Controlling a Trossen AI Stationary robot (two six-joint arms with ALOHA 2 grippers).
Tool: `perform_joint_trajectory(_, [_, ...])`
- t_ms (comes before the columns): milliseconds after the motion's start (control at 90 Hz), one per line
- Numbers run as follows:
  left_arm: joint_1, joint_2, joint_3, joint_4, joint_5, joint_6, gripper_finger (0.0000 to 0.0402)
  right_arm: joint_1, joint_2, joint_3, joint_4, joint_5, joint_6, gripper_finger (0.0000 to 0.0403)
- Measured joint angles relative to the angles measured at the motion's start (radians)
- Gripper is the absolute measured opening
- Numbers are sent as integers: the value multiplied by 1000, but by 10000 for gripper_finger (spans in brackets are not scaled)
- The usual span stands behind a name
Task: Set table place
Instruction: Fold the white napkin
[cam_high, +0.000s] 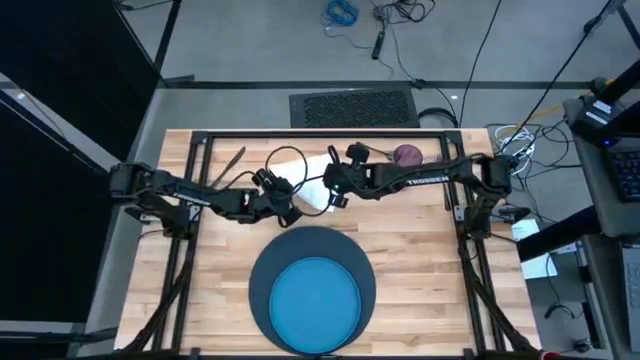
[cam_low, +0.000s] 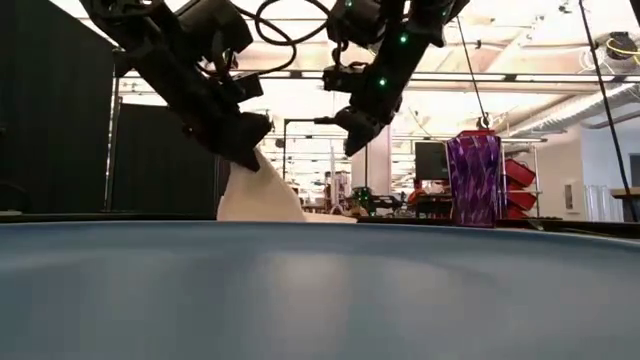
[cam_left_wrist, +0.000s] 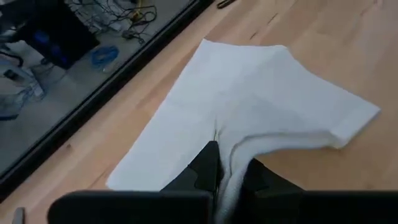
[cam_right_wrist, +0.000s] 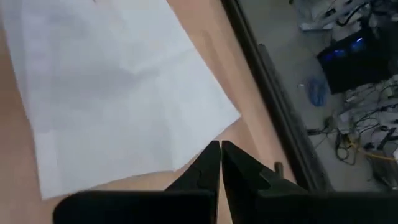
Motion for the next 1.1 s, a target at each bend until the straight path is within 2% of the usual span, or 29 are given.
perform_joint_trajectory(78, [15, 0, 0, 11, -7, 18, 0, 0, 0, -4, 23, -38, 6, 0])
perform_joint_trajectory(211, [55, 0, 0, 27, -21, 44, 0, -15, 0, -80, 168, -107, -6, 0])
perform_joint_trajectory(456, [105, 0, 0, 35, 6, 50, 0, -91, 0, -259, 484, -466, 77, 0])
perform_joint_trajectory(589, [105, 0, 0, 35, 11, 50, 0, -90, 0, -337, 603, -490, 69, 0])
perform_joint_trajectory(711, [106, 0, 0, 35, 12, 50, 0, -103, 3, -354, 640, -492, 117, 1])
perform_joint_trajectory(756, [106, 0, 0, 35, 12, 50, 0, -112, 15, -354, 662, -523, 128, 4])
perform_joint_trajectory(900, [106, 0, 0, 35, 13, 48, 0, -131, 77, -354, 742, -680, 149, 41])
perform_joint_trajectory(1100, [105, 0, 0, 31, 13, 48, 0, -126, 110, -339, 739, -700, 168, 133])
